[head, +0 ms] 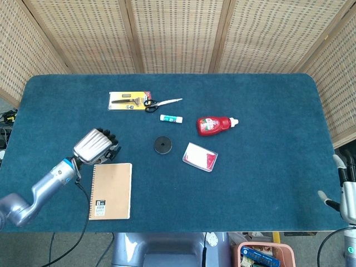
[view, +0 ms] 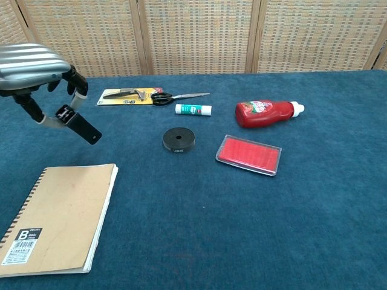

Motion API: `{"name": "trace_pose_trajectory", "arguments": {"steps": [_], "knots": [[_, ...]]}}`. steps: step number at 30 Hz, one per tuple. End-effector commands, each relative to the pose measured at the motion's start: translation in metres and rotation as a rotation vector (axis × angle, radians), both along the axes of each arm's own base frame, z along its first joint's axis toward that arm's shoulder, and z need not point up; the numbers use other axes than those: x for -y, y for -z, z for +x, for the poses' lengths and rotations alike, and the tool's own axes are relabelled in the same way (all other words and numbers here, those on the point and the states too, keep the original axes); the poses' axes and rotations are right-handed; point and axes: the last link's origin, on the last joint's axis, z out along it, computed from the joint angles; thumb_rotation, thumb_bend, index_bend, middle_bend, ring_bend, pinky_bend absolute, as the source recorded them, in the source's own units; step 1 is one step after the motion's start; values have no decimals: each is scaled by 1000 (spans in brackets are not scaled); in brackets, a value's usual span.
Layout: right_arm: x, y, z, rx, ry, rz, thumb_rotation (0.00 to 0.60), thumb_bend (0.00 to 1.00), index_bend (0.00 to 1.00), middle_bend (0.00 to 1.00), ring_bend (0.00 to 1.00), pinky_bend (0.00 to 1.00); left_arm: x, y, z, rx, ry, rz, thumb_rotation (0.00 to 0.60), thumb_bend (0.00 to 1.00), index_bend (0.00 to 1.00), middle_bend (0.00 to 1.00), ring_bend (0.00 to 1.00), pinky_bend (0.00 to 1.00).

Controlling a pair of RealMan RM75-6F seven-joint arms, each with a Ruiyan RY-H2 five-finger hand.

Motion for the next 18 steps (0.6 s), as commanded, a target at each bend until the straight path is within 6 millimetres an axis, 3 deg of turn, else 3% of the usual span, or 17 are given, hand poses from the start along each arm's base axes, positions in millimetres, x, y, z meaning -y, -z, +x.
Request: {"name": "trace_pose_trajectory", "arguments": {"steps": [1,7,18], "knots": [[0,0,0,0,-1,-1,600,0,0,0,0,0,32,-6,-9,-67,81,4,600,430,662,501,419,525],[0,-1,1,3,-4,0,600,0,0,0,0,0,49,3,-13,-128,135,-30,600,429,662,501,419,525],[0,-3,0,0,2,-18,600,0,0,0,0,0,62,32,-10,-201,202,-98,600,430,658,489,418,519]]}}
